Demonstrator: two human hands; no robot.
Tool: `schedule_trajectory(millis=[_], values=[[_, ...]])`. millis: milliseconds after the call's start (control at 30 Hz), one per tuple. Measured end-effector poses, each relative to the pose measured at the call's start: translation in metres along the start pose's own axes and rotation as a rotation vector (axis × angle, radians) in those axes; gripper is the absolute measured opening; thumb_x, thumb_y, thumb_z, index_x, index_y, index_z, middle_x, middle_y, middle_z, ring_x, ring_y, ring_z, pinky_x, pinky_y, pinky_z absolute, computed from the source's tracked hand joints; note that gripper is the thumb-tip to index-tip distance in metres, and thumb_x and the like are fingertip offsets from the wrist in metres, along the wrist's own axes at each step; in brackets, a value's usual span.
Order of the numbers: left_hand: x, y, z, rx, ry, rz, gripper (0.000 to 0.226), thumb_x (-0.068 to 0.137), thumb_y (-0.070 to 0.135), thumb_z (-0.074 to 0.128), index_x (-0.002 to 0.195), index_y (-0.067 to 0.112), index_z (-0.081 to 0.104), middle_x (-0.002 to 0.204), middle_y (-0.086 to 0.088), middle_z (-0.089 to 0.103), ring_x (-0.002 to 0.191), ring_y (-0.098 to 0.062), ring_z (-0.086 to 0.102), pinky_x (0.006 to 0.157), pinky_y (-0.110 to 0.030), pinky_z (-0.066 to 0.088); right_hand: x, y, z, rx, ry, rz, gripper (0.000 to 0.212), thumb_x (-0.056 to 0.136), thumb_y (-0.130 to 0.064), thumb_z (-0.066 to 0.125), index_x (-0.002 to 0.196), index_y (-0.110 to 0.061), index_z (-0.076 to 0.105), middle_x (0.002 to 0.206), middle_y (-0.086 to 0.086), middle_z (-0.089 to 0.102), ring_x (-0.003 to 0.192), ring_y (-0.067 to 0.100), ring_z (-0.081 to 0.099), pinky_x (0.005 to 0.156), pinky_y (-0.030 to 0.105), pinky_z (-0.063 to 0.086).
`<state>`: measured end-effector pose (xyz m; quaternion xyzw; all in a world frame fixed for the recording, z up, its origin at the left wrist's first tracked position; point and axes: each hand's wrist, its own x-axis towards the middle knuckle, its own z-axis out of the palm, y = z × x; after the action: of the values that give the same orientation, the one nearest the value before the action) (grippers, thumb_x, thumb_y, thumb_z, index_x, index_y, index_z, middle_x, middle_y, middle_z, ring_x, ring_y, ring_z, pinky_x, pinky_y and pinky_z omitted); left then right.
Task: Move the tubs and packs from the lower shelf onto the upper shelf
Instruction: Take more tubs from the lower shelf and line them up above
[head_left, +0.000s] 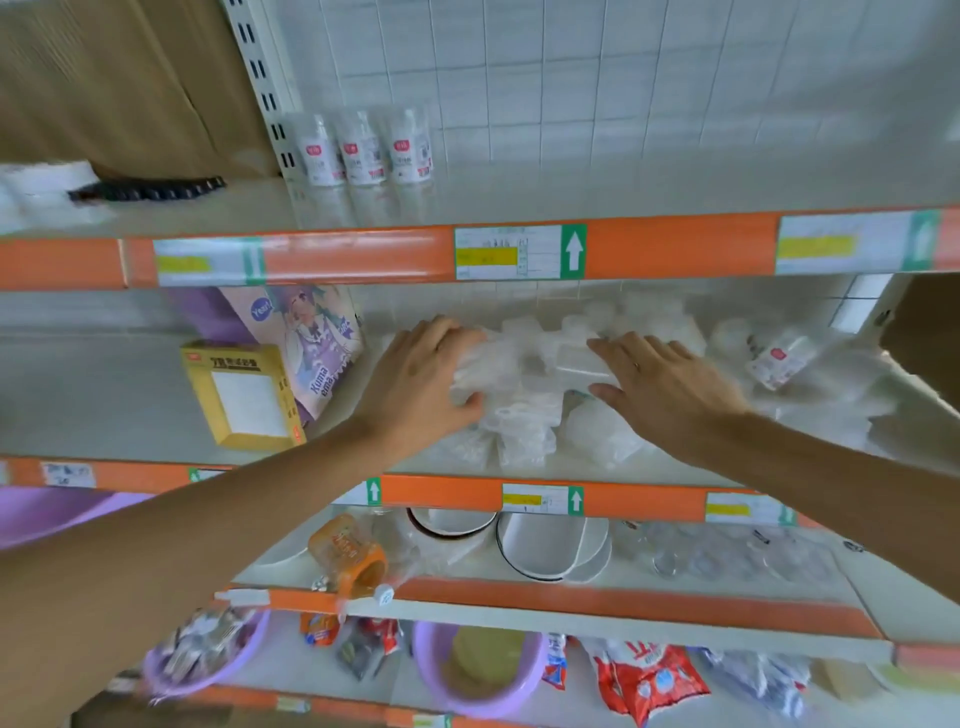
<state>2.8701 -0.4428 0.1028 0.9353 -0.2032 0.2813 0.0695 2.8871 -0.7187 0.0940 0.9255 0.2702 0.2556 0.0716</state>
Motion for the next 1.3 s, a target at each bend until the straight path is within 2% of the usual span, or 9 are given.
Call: schedule_trajectory(millis=[167, 400, 467, 633, 767, 900, 1033, 1167, 1300], values=[[-0.031, 0.0, -0.041, -0.018, -0.051, 0.024, 0.055, 0.072, 0.044, 0.055, 0.122, 0.022, 0.056, 0.106, -0.001, 0.057, 0.094, -0.024, 0.061, 0.081, -0.041, 0.053, -0.011, -0.02, -0.029, 0.005, 0.128, -0.095, 0.052, 0.093, -0.041, 0.039, 0.118, -0.004, 0.066, 0.094, 0.012, 0.066, 0.074, 0.03, 0.067, 0.061, 0.035, 0.053], [-0.048, -0.003, -0.113, -0.062, 0.018, 0.099, 0.052, 0.07, 0.039, 0.062, 0.117, 0.016, 0.065, 0.105, 0.001, 0.059, 0.091, -0.018, 0.059, 0.086, -0.023, 0.043, -0.005, -0.045, -0.085, 0.116, 0.202, -0.19, 0.057, 0.1, -0.047, 0.027, 0.125, -0.01, 0.062, 0.1, 0.006, 0.066, 0.081, 0.025, 0.068, 0.068, 0.036, 0.058], [-0.041, -0.01, -0.137, -0.041, 0.068, 0.128, 0.051, 0.07, 0.038, 0.064, 0.116, 0.016, 0.065, 0.105, 0.001, 0.06, 0.094, -0.018, 0.059, 0.088, -0.025, 0.044, 0.005, -0.049, -0.108, 0.103, 0.232, -0.228, 0.057, 0.102, -0.048, 0.022, 0.125, -0.012, 0.06, 0.102, 0.004, 0.067, 0.084, 0.024, 0.068, 0.071, 0.034, 0.057], [0.0, -0.032, -0.187, -0.007, 0.162, 0.122, 0.052, 0.071, 0.041, 0.06, 0.115, 0.015, 0.066, 0.104, 0.0, 0.062, 0.09, -0.021, 0.062, 0.084, -0.034, 0.049, 0.044, -0.042, -0.162, 0.049, 0.329, -0.24, 0.051, 0.095, -0.048, 0.036, 0.125, -0.014, 0.059, 0.107, 0.005, 0.065, 0.087, 0.023, 0.067, 0.071, 0.034, 0.057], [0.041, -0.055, -0.198, -0.024, 0.157, 0.052, 0.053, 0.068, 0.038, 0.066, 0.116, 0.017, 0.065, 0.105, 0.002, 0.061, 0.092, -0.022, 0.062, 0.084, -0.032, 0.051, 0.086, -0.028, -0.179, 0.019, 0.38, -0.165, 0.049, 0.092, -0.047, 0.043, 0.125, -0.015, 0.063, 0.107, 0.006, 0.065, 0.088, 0.025, 0.065, 0.073, 0.034, 0.055], [0.076, -0.081, -0.185, -0.057, 0.102, 0.009, 0.055, 0.067, 0.035, 0.073, 0.119, 0.02, 0.063, 0.108, 0.003, 0.06, 0.096, -0.021, 0.062, 0.085, -0.031, 0.051, 0.128, -0.011, -0.171, 0.089, 0.305, -0.048, 0.046, 0.088, -0.036, 0.069, 0.129, -0.016, 0.06, 0.114, 0.007, 0.063, 0.101, 0.03, 0.063, 0.085, 0.04, 0.052], [0.106, -0.104, -0.16, -0.156, 0.032, -0.029, 0.059, 0.071, 0.036, 0.077, 0.126, 0.02, 0.06, 0.118, 0.003, 0.059, 0.108, -0.017, 0.058, 0.088, -0.028, 0.046, 0.168, 0.001, -0.146, 0.183, 0.109, 0.087, 0.055, 0.091, -0.043, 0.063, 0.14, -0.022, 0.048, 0.129, 0.0, 0.055, 0.12, 0.024, 0.052, 0.099, 0.036, 0.041], [0.124, -0.129, -0.134, -0.221, -0.014, -0.016, 0.061, 0.075, 0.036, 0.075, 0.131, 0.022, 0.057, 0.123, 0.006, 0.055, 0.112, -0.013, 0.054, 0.084, -0.021, 0.039, 0.193, 0.006, -0.111, 0.289, 0.019, 0.188, 0.056, 0.09, -0.047, 0.063, 0.138, -0.022, 0.049, 0.127, -0.003, 0.054, 0.119, 0.02, 0.053, 0.098, 0.033, 0.042], [0.137, -0.15, -0.119, -0.282, -0.018, -0.017, 0.062, 0.075, 0.037, 0.076, 0.132, 0.024, 0.055, 0.125, 0.009, 0.053, 0.113, -0.009, 0.051, 0.083, -0.017, 0.036, 0.203, 0.008, -0.093, 0.347, 0.048, 0.255, 0.047, 0.09, -0.047, 0.062, 0.131, -0.025, 0.055, 0.123, -0.007, 0.055, 0.113, 0.015, 0.054, 0.088, 0.024, 0.039]])
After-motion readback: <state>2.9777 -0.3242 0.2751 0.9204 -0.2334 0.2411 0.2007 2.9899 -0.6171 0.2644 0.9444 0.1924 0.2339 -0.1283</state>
